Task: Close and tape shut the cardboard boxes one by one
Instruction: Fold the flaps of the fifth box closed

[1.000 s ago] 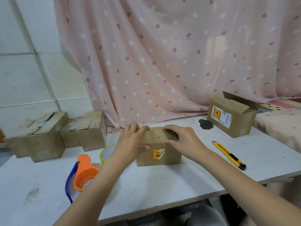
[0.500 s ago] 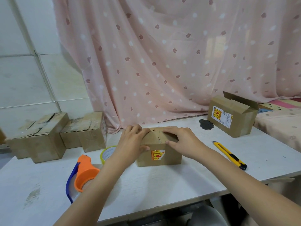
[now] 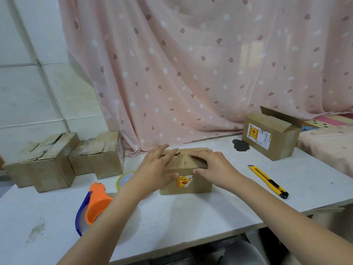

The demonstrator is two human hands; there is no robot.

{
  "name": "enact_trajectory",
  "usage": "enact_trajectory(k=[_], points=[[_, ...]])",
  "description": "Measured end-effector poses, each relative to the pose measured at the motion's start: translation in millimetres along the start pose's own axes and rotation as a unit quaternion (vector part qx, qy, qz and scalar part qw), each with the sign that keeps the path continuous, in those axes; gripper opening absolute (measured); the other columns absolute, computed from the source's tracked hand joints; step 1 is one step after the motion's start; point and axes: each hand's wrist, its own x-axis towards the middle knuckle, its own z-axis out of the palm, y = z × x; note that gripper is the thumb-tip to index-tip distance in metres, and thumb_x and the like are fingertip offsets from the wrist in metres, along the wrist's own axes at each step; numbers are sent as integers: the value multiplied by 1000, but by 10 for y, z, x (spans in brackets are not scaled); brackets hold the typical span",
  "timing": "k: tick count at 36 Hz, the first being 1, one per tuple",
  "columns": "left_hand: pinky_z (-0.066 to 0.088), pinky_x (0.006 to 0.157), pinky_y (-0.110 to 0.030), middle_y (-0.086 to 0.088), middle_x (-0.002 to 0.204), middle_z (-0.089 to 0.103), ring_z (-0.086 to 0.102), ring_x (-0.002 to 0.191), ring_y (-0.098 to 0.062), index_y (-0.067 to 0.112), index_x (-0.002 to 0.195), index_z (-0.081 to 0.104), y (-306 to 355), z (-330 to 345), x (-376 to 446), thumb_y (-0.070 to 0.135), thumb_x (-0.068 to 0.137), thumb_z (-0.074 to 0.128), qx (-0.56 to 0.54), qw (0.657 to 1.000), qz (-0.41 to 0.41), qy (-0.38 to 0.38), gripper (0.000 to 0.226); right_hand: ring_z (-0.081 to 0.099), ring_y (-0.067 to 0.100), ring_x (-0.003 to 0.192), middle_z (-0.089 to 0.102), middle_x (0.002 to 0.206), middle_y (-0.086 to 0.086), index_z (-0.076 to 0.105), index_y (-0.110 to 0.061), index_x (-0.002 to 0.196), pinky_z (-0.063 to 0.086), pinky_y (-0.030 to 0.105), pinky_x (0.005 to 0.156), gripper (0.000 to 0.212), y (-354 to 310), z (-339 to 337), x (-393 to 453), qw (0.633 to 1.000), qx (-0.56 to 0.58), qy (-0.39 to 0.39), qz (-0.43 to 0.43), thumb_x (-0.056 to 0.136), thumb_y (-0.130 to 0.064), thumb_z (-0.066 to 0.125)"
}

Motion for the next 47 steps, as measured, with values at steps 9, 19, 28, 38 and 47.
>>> enact_trajectory(k=[9, 19, 28, 38, 47], points=[[2, 125, -39, 6, 166, 13, 7, 152, -14, 24, 159, 16, 83, 130, 114, 79, 84, 27, 50, 994, -14, -101, 94, 24, 15, 146, 50, 146, -6, 54, -28, 141, 22, 22, 112, 48, 28, 52, -22, 1000, -26, -12, -10, 94, -25, 66], [2, 125, -38, 6, 166, 14, 10, 152, -10, 22, 158, 17, 117, 248, 144, 80, 82, 19, 64, 994, -10, -86, 96, 22, 16, 150, 42, 154, -3, 54, -17, 140, 9, 33, 125, 39, -33, 112, -61, 989, -117, -23, -91, 102, -24, 51], [-1, 124, -37, 6, 166, 13, 8, 153, -12, 24, 158, 18, 122, 273, 130, 79, 68, 1, 64, 995, -11, -79, 108, 26, 20, 149, 44, 150, -2, 44, -20, 145, 22, 39, 123, 42, -158, 212, -101, 980, -172, -61, -83, 105, -36, 42], [-2, 124, -38, 7, 166, 8, 6, 153, -14, 24, 159, 15, 134, 263, 106, 75, 91, 26, 79, 992, -17, -94, 85, 25, 22, 149, 43, 152, -12, 41, -38, 148, 42, 39, 103, 42, -28, 118, -114, 977, -201, -71, -21, 106, -42, 35], [-5, 124, -38, 8, 167, 5, 2, 153, -11, 22, 159, 10, 167, 199, 115, 61, 99, 36, 63, 991, -24, -111, 77, 36, 25, 143, 37, 158, -1, 45, -25, 149, 30, 39, 117, 49, -60, -125, 186, 992, -124, -16, 7, 105, -46, 38]])
